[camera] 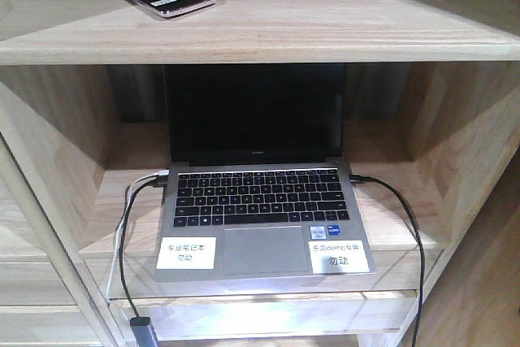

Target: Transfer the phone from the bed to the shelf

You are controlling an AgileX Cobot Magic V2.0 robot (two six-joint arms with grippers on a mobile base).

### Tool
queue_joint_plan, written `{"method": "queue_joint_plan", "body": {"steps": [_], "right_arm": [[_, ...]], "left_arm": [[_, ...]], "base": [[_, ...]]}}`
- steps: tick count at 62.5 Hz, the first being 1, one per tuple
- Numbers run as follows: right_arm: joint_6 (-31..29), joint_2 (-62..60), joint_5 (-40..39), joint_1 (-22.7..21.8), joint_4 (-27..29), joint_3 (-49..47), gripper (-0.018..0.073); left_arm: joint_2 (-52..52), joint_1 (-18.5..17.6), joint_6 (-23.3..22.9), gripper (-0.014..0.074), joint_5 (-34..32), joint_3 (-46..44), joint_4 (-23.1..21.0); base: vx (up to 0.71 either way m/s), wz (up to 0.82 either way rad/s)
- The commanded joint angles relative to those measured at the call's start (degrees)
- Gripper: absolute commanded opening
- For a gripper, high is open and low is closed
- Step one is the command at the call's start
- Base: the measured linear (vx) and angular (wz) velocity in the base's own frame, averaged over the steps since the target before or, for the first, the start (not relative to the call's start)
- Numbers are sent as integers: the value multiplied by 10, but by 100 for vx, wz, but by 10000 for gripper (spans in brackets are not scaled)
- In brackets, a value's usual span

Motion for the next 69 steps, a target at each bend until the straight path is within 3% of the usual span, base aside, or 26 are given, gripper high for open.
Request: {"method": "queue_joint_plan", "body": {"steps": [1,18,29,38,69], "right_arm": [[-11,-10,-34,-49,-8,-2,-5],[-11,-106,-37,-114,-6,87,-5],[-11,-143,-41,-116,-6,147,-5],[-11,-173,-95,-115,-6,206,-5],[-9,-195,-75,-115,-9,203,-5]], "left_arm": [[-4,-1,0,1,-43,4,-5],[-4,-1,0,1,-43,4,-5],[-4,-1,0,1,-43,4,-5],[-4,-1,0,1,-43,4,-5],[-4,-1,0,1,-43,4,-5]], "base": [[0,0],[0,0],[0,0],[0,0],[0,0]]}}
